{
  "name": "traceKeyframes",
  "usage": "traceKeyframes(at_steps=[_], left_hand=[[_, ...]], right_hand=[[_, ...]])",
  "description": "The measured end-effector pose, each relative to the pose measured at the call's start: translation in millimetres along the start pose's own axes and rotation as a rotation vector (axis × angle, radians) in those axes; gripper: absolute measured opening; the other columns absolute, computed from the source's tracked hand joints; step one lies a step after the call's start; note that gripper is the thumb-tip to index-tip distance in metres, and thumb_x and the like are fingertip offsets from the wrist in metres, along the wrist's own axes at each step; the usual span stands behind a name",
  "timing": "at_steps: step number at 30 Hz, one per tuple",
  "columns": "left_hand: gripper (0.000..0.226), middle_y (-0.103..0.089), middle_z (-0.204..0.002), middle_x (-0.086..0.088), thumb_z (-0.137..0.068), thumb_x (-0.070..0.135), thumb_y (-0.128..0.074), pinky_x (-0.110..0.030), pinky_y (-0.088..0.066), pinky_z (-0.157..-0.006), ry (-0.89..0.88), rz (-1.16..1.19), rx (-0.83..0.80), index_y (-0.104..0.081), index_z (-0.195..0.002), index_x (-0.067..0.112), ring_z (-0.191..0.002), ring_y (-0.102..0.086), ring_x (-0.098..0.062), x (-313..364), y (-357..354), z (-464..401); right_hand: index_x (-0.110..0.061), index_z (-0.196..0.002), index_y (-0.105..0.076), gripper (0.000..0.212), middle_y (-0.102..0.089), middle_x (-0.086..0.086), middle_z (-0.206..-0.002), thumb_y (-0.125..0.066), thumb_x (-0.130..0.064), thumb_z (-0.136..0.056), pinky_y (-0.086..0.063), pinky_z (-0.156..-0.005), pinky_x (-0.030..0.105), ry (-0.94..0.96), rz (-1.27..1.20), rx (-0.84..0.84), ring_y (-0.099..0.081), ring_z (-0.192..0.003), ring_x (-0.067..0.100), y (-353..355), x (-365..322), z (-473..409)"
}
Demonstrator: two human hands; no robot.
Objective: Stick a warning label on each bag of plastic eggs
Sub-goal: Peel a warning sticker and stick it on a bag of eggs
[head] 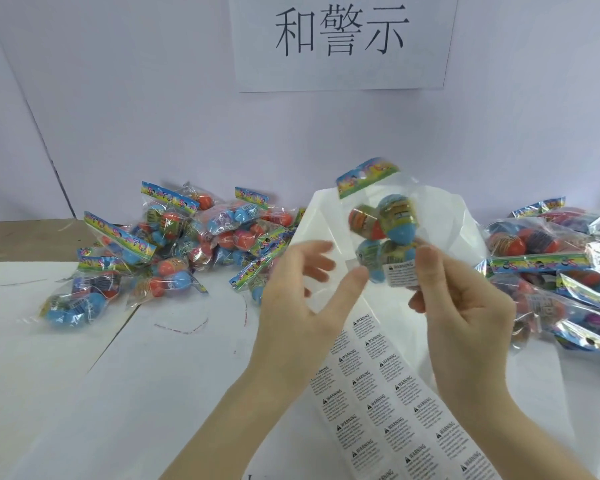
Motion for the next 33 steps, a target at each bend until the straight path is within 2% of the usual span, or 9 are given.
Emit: traceKeyframes(at_steps=[2,5,8,10,13,16,20,27,33], left_hand=[[0.038,-0.069,-0.093,0.016,-0.069,0.053,-0.062,-0.010,-0.044,-0.076,0.027,0.137,-0.191,-0.061,-0.099,0.029,-0.088,-0.061,0.004,3,-19,5],[0.052,-0.070,-0.092,-0.001,-0.070,0.051,-0.059,-0.028,-0.051,-0.087,0.111,0.362,-0.327,-0.063,-0.106,0.013,-0.092,-0.066,-0.014,2,-33,11],[0.038,-0.064,-0.079,-0.010,-0.074,0.045,-0.068,-0.036,-0.051,-0.064,0.223,0.510,-0.283,-0.065,-0.091,0.012,-0.069,-0.061,-0.024,-2,-25,8],[0.027,-0.067,-0.076,-0.005,-0.074,0.032,-0.076,-0.029,-0.049,-0.056,0.277,0.558,-0.216,-0.067,-0.090,0.013,-0.065,-0.062,-0.021,-7,-19,4],[0.041,-0.071,-0.073,-0.002,-0.061,0.030,-0.069,-0.021,-0.054,-0.062,0.295,0.630,-0.103,-0.066,-0.093,0.005,-0.063,-0.065,-0.013,-14,-12,0],[0.038,-0.072,-0.076,-0.005,-0.062,0.032,-0.064,-0.019,-0.054,-0.062,0.291,0.655,-0.064,-0.069,-0.086,0.004,-0.066,-0.066,-0.011,-16,-10,-1],[0.031,-0.074,-0.086,-0.007,-0.066,0.034,-0.061,-0.018,-0.054,-0.061,0.285,0.676,-0.095,-0.077,-0.079,0.011,-0.072,-0.069,-0.011,-14,-10,-1],[0.035,-0.075,-0.086,0.000,-0.063,0.042,-0.061,-0.020,-0.055,-0.066,0.228,0.588,-0.059,-0.077,-0.081,0.017,-0.079,-0.068,-0.010,-11,-8,-1],[0.041,-0.074,-0.095,-0.005,-0.071,0.047,-0.053,-0.026,-0.057,-0.068,0.232,0.552,-0.098,-0.074,-0.089,0.017,-0.089,-0.069,-0.019,-9,-12,0]], right_hand=[[-0.031,-0.106,-0.061,0.023,-0.060,-0.002,-0.068,-0.061,-0.035,-0.083,-0.045,-0.062,0.017,0.156,0.086,-0.027,-0.050,-0.061,0.008,-5,-13,3],[-0.016,-0.114,-0.059,0.035,-0.057,-0.003,-0.081,-0.059,-0.025,-0.081,-0.041,-0.066,0.007,0.403,0.183,-0.291,-0.047,-0.069,-0.003,-29,-31,18],[-0.007,-0.095,-0.072,0.023,-0.063,-0.003,-0.082,-0.061,-0.022,-0.081,-0.045,-0.055,0.017,0.460,0.131,-0.529,-0.052,-0.059,0.007,-46,-32,36],[-0.005,-0.084,-0.073,0.019,-0.062,-0.007,-0.073,-0.061,-0.019,-0.080,-0.043,-0.048,0.017,0.498,0.107,-0.498,-0.048,-0.049,0.008,-43,-36,39],[-0.013,-0.075,-0.070,0.016,-0.053,-0.001,-0.053,-0.057,-0.017,-0.084,-0.036,-0.042,0.019,0.541,0.114,-0.244,-0.042,-0.043,0.009,-21,-43,29],[-0.034,-0.083,-0.058,0.007,-0.052,-0.004,-0.064,-0.061,-0.028,-0.082,-0.036,-0.052,0.017,0.346,0.078,-0.011,-0.043,-0.055,0.004,0,-32,11],[-0.041,-0.094,-0.066,0.021,-0.066,-0.006,-0.086,-0.071,-0.041,-0.073,-0.044,-0.065,0.014,-0.008,-0.131,-0.071,-0.057,-0.070,0.003,-6,-3,1],[-0.044,-0.086,-0.072,0.022,-0.072,-0.017,-0.078,-0.070,-0.037,-0.066,-0.050,-0.070,0.016,-0.043,-0.208,0.004,-0.064,-0.070,0.003,-1,-1,1],[-0.035,-0.073,-0.076,0.019,-0.071,-0.010,-0.065,-0.066,-0.020,-0.067,-0.048,-0.062,0.012,-0.185,-0.335,-0.015,-0.060,-0.058,0.001,-1,11,-4]])
Point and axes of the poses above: each hand's wrist, its own z-axis away from the middle knuckle, its own y-axis out of the back of the hand, x = y × z, the point moved 8 cm from there along -z, towards the middle knuckle
